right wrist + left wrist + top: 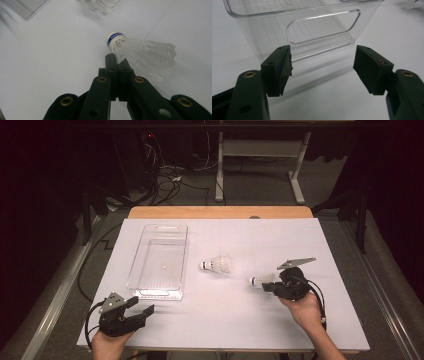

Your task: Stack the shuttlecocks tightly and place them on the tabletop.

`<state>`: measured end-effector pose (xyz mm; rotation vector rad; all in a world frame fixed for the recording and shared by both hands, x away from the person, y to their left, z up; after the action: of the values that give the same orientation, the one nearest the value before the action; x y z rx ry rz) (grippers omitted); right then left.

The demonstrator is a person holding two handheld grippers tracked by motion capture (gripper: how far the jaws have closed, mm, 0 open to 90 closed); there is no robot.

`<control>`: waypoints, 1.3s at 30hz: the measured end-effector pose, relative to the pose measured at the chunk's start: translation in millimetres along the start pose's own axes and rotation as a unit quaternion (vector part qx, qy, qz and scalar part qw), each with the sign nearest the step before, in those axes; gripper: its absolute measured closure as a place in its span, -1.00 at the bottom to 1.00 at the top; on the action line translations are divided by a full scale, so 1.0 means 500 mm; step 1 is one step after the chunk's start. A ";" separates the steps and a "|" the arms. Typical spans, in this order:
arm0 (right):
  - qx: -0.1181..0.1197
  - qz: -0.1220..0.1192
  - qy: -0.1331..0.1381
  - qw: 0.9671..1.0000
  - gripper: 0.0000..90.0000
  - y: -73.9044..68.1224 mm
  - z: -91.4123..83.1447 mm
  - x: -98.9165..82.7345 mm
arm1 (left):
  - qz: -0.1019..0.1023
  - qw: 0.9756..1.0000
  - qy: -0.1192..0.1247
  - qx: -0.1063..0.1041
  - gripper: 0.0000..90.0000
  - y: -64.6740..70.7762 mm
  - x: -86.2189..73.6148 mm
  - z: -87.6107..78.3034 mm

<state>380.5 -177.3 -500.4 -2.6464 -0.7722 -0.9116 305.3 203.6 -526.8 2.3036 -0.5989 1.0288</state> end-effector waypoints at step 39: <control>0.012 0.000 0.008 1.000 1.00 -0.012 0.052 0.072 | 0.001 1.000 0.000 0.000 -0.29 -0.001 0.001 0.001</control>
<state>414.2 -147.6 -497.9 -2.6146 -0.7733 -0.9167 306.1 203.5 -526.9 2.3034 -0.6015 1.0314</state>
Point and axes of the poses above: each handheld gripper's, and its own axes: z roughly forward along the jaws, x roughly out of its top, y roughly to its right, the point moved 10 cm from there along z, roughly forward along the jaws, and after that the axes turned 10 degrees about -x, right-handed, at the moved point
